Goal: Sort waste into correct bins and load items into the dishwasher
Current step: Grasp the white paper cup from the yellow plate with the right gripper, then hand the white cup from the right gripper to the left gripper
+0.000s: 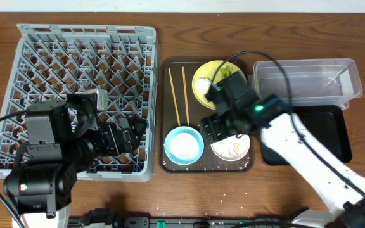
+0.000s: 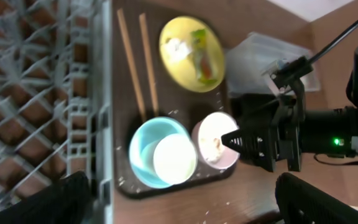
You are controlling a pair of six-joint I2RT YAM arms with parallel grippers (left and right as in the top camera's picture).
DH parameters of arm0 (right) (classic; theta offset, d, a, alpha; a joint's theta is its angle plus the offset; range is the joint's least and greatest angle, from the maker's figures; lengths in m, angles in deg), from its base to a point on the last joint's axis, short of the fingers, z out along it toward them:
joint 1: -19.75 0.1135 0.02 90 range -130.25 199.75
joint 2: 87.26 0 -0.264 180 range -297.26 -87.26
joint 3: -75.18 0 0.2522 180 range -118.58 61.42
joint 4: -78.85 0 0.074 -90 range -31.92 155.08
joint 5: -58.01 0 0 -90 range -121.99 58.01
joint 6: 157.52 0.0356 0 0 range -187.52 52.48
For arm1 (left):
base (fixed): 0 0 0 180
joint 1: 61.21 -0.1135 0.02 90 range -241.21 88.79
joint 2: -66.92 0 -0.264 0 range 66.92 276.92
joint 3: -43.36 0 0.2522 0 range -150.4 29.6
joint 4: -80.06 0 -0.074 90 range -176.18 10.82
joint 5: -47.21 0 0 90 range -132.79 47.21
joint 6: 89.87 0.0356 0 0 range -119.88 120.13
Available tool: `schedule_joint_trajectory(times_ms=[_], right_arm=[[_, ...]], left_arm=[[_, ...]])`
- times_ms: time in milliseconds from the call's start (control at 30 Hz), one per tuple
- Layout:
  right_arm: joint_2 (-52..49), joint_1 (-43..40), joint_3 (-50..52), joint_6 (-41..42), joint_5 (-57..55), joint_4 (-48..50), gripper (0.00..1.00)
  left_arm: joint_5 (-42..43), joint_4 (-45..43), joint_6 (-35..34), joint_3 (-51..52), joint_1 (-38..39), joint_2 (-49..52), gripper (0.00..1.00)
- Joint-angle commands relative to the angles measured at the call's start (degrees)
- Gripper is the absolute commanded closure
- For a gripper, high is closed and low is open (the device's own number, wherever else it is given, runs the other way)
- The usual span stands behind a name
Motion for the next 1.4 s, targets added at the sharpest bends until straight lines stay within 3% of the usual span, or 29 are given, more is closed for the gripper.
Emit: schedule_joint_trajectory(times_ms=[0, 233, 333, 400, 567, 767, 900, 1067, 1200, 1367], right_arm=[[-3.65, 3.50, -0.61, 1.11, -2.43, 0.72, 0.37], [-10.47, 6.49, -0.59, 2.29, -2.43, 5.49, 0.53], [-11.52, 6.38, -0.59, 2.54, -2.45, 5.62, 0.85], [-10.67, 5.79, -0.87, 3.02, -2.43, 5.62, 0.99], [-3.82, 1.66, -2.64, 2.03, 1.20, 5.64, 0.99], [8.33, -8.63, -3.26, -2.08, 12.61, 6.95, 0.99], [13.42, -16.20, -3.26, -9.51, 35.04, 12.26, 0.99], [14.51, -18.45, -3.26, -14.27, 60.02, 20.74, 0.99], [14.38, -17.20, -3.26, -13.29, 63.82, 26.08, 0.99], [14.36, -14.84, -3.26, -10.56, 63.73, 32.46, 0.99]], left_arm=[[-8.24, 1.70, 0.20, -1.25, 0.11, -0.11, 0.04], [-11.23, 3.10, 0.20, -1.25, 0.11, -0.11, 0.04], [-11.61, 3.10, 0.17, -1.25, 0.11, -0.11, 0.04], [-11.58, 3.08, 0.15, -1.25, 0.11, -0.11, 0.04], [-9.44, 1.49, -1.62, -1.25, 0.11, -0.09, 0.04], [6.43, -5.57, -1.64, -1.25, 0.11, 0.07, 0.04], [20.61, -11.89, -2.45, -1.25, 0.11, 1.25, 0.04], [41.64, -20.61, -4.02, -1.25, 0.13, 4.28, 0.04], [54.75, -24.96, -5.05, -1.25, 0.13, 6.43, 0.03], [56.06, -24.33, -5.07, -1.20, 0.15, 6.78, 0.04]])
